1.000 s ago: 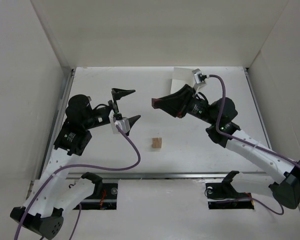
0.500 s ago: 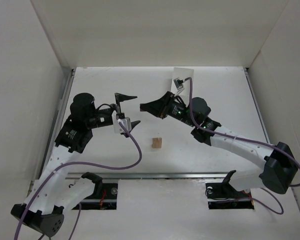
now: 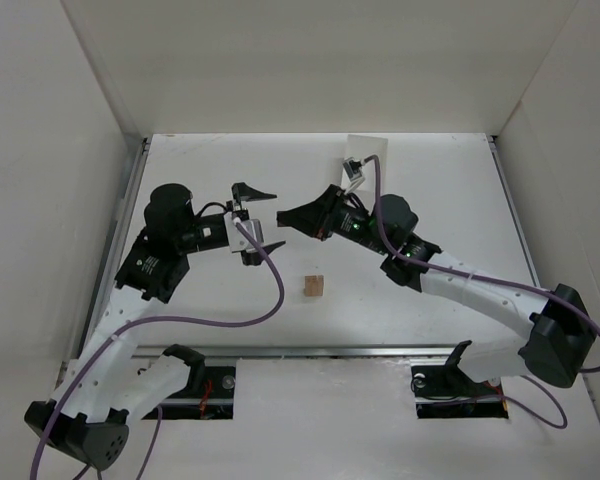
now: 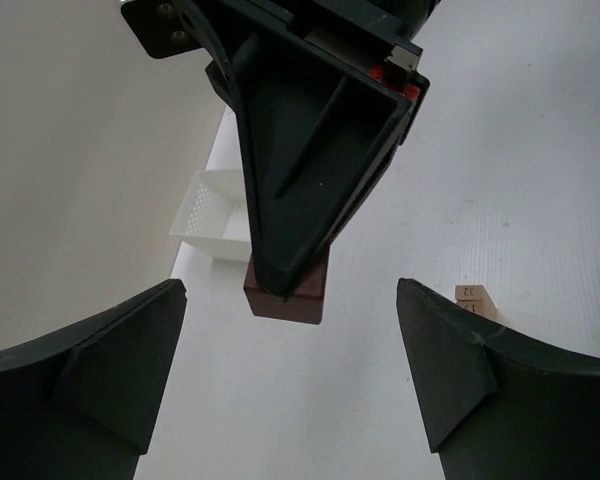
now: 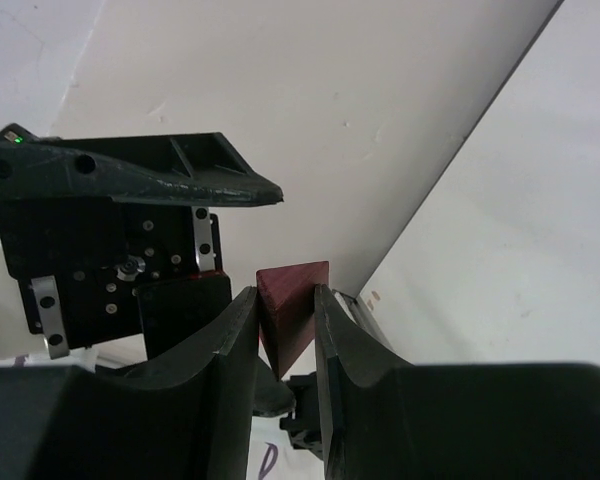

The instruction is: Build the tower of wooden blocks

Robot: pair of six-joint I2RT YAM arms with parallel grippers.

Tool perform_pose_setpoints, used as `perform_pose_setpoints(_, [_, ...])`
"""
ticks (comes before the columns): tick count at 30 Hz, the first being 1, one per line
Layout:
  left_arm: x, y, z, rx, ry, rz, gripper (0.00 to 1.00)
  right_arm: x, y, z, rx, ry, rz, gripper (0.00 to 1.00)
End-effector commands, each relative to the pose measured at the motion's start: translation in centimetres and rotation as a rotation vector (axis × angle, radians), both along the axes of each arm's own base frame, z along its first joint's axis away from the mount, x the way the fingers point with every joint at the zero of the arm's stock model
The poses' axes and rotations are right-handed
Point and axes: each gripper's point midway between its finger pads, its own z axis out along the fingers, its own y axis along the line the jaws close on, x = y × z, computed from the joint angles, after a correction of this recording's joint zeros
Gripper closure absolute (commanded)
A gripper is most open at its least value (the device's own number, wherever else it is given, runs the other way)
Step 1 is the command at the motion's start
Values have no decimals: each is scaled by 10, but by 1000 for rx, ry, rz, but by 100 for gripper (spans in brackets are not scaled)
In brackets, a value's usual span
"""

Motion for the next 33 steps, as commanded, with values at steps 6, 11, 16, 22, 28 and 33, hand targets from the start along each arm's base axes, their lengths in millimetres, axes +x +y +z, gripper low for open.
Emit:
perform_pose_setpoints(6, [-7, -8, 8, -39, 16, -52, 30, -5, 1, 18, -7, -38, -1, 100])
perform_pose_setpoints(11, [-8, -8, 0, -19, 35, -65, 32, -5, 1, 18, -6, -38, -1, 100])
perform_pose_setpoints(16, [-7, -8, -6, -7, 50, -66, 37, -8, 4, 18, -6, -38, 8, 100])
perform_pose_setpoints(22, [-4, -8, -10, 5, 55, -59, 49, -8, 3, 22, -4, -52, 6, 100])
perform_pose_setpoints(28, [-3, -7, -10, 7, 54, -50, 59, -8, 3, 27, 3, -58, 6, 100])
perform_pose_setpoints(33, [-3, -7, -14, 10, 62, -50, 64, -10, 6, 23, -5, -54, 26, 100])
